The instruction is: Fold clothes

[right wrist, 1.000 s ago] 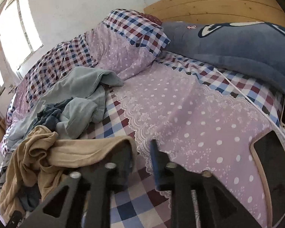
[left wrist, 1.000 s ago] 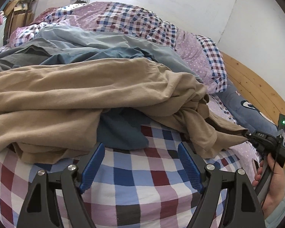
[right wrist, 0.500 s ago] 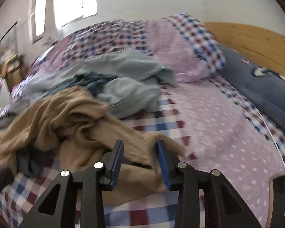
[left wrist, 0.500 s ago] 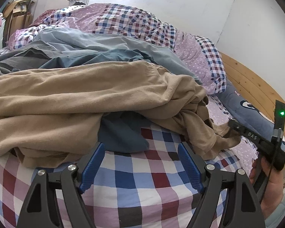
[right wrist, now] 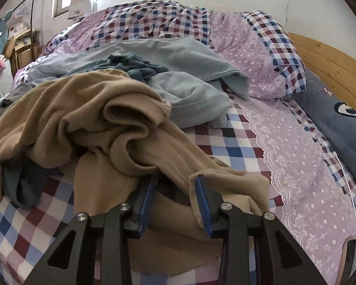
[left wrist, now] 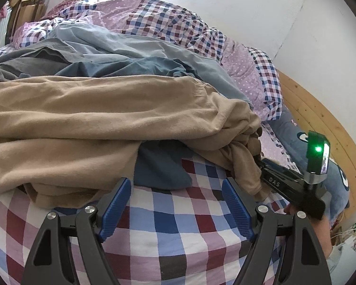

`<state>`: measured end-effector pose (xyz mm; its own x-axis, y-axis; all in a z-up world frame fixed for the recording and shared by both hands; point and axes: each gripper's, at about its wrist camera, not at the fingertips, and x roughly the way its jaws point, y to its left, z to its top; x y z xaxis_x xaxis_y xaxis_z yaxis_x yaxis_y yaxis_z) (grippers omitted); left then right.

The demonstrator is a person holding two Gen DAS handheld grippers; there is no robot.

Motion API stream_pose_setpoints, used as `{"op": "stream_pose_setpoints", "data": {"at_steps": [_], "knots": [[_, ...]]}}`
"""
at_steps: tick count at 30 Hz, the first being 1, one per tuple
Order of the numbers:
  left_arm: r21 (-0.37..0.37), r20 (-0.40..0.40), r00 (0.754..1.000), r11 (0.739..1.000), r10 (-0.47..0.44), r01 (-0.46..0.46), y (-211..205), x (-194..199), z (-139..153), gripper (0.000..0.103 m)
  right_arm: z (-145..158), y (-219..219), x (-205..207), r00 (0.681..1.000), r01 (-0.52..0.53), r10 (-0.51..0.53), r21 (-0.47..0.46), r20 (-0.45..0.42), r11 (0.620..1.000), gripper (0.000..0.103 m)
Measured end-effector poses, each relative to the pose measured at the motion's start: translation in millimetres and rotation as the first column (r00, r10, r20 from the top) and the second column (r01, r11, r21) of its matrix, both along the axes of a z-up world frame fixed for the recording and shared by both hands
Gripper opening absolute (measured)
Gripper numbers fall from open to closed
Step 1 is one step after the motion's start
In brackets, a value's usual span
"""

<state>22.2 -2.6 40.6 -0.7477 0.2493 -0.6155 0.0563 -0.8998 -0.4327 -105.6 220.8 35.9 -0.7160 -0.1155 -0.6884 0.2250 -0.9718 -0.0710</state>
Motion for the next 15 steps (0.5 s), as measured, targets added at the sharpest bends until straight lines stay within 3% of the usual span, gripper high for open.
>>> {"op": "stream_pose_setpoints", "data": {"at_steps": [1, 6, 10, 12, 15], "knots": [[0.003, 0.003, 1.0, 1.0, 0.001, -0.001, -0.9, -0.2, -0.4, 0.082, 4.8, 5.8, 1.4, 1.0, 0.019, -0.019, -0.022, -0.017, 1.0, 0.0], [0.02, 0.014, 1.0, 1.0, 0.011, -0.011, -5.8, -0.8, -1.8, 0.082, 33.6, 39.4, 11.5, 0.984, 0.119, -0.137, -0.151, -0.114, 0.981, 0.0], [0.014, 0.015, 1.0, 1.0, 0.015, -0.016, -8.2, 0.6, -2.5, 0.082, 56.0, 69.3, 20.5, 0.952, 0.198, -0.249, -0.261, -0.178, 0.945, 0.0], [0.007, 0.016, 1.0, 1.0, 0.016, -0.016, -8.4, 1.3, -3.1, 0.082, 61.9, 96.0, 27.5, 0.918, 0.278, -0.35, -0.328, -0.185, 0.903, 0.0], [0.0, 0.019, 1.0, 1.0, 0.018, -0.018, -9.1, 1.4, -4.1, 0.082, 59.9, 142.6, 32.5, 0.85, 0.419, -0.511, -0.422, -0.13, 0.804, 0.0]]}}
